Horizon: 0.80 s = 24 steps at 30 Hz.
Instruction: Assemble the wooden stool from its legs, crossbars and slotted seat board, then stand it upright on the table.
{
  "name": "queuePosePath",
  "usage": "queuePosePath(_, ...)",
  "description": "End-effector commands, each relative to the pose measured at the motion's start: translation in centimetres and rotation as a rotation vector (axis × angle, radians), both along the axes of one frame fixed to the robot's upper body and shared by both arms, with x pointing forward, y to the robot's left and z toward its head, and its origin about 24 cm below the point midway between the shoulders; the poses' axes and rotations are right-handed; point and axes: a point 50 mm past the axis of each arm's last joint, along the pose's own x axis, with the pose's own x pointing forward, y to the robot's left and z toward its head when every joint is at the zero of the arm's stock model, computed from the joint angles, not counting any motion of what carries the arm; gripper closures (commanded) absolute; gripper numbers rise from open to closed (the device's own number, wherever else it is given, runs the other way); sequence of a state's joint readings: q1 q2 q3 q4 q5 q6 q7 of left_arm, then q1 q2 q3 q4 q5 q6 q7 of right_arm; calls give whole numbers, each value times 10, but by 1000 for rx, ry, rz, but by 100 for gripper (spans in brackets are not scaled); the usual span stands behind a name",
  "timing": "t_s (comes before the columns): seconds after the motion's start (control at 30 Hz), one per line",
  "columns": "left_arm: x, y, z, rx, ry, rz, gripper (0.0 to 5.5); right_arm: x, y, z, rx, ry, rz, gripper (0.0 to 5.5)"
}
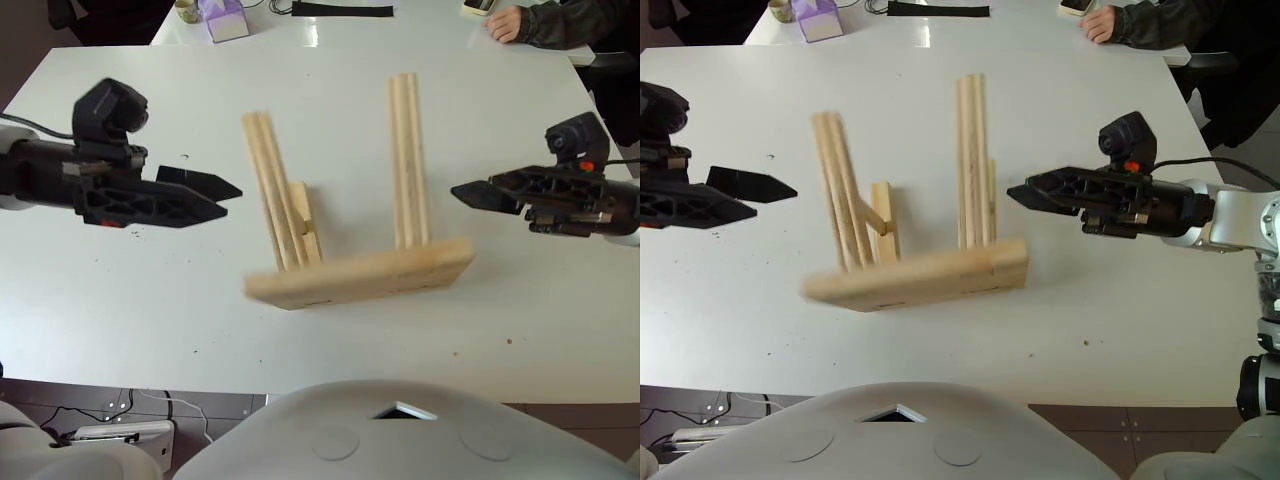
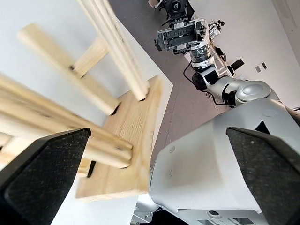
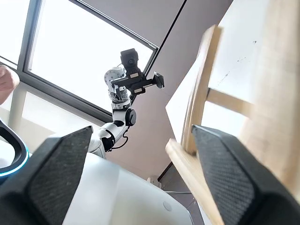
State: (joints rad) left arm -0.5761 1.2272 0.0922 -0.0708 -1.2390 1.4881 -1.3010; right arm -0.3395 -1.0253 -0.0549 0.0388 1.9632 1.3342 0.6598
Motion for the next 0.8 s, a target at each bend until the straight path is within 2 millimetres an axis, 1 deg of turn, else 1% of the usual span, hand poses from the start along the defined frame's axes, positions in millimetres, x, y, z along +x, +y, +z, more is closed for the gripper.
queuePosePath(0.03,-9,1,-16,57,-63,-8,14,-5,3,4,-74,-69,-64,161)
queuePosePath(0.07,-14,4,-21,70,-71,-16,14,-10,4,2,-101,-83,-80,161)
queuePosePath(0.1,-21,6,-28,96,-100,-33,14,-17,5,-1,-166,-101,-126,161)
queuePosePath(0.17,-38,8,-39,170,-150,-109,14,-28,-6,-6,-300,-145,-250,161)
queuePosePath(0.2,-48,8,-46,219,-202,-175,14,-29,-16,-8,-370,-177,-338,161)
queuePosePath(0.27,-72,6,-67,325,-230,-331,14,-20,-46,-8,-499,-278,-564,161)
queuePosePath(0.3,-84,4,-78,360,-237,-398,14,-14,-62,-6,-517,-306,-681,161)
queuePosePath(0.33,-96,2,-93,402,-250,-454,14,-7,-76,-8,-573,-358,-765,161)
queuePosePath(0.37,-105,0,-103,425,-276,-484,14,-4,-84,-12,-620,-396,-811,161)
queuePosePath(0.4,-110,-2,-116,454,-296,-477,14,-3,-87,-20,-669,-428,-820,161)
queuePosePath(0.43,-112,-4,-129,487,-334,-442,14,-3,-86,-38,-779,-482,-791,161)
queuePosePath(0.47,-111,-3,-145,534,-377,-383,14,-7,-79,-62,-884,-543,-718,161)
queuePosePath(0.5,-109,-4,-160,584,-442,-347,14,-14,-68,-86,-981,-618,-625,161)
queuePosePath(0.53,-107,-5,-170,610,-495,-306,14,-21,-56,-104,-1022,-678,-550,161)
queuePosePath(0.57,-104,-8,-179,624,-530,-274,14,-29,-42,-120,-1026,-711,-492,161)
queuePosePath(0.67,-100,-19,-188,586,-521,-194,14,-42,-15,-148,-998,-744,-435,161)
queuePosePath(0.73,-97,-24,-192,578,-521,-189,14,-52,-4,-160,-975,-747,-407,161)
queuePosePath(0.8,-95,-27,-194,560,-504,-161,14,-59,3,-169,-958,-755,-379,161)
